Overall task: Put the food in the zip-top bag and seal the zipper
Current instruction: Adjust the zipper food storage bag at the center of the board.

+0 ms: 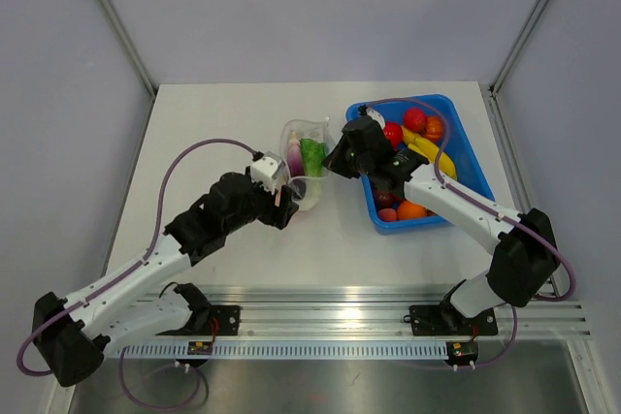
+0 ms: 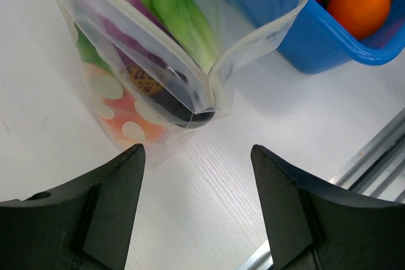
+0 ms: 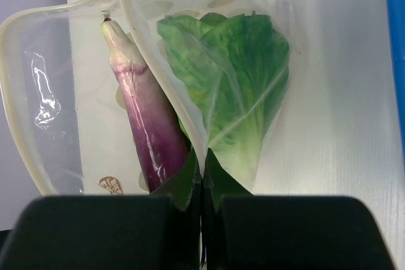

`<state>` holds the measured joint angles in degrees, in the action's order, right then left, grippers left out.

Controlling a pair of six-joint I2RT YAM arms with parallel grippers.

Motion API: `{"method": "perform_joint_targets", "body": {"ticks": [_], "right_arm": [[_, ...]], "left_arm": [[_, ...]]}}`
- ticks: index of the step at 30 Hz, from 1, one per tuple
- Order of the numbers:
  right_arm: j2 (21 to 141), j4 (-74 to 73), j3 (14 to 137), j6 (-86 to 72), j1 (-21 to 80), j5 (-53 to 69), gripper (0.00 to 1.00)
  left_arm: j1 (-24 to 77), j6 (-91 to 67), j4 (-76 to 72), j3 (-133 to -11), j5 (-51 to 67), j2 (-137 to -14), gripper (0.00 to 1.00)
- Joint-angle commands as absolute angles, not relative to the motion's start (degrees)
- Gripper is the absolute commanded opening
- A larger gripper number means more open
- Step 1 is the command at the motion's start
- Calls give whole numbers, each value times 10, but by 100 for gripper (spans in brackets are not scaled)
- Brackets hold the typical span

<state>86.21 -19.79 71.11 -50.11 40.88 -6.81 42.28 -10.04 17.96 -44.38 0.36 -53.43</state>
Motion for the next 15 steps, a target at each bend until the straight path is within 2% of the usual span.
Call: {"method": "perform_joint_targets", "body": {"ticks": [1,15], "right_arm": [[853,-187,740,-509,414,-68,0],[867,-185,747,-511,414,-60,0]], "left_arm": [[434,-80,12,-403,-59,-496,70],[453,-91,-22,-434,-75,-545,62]]}}
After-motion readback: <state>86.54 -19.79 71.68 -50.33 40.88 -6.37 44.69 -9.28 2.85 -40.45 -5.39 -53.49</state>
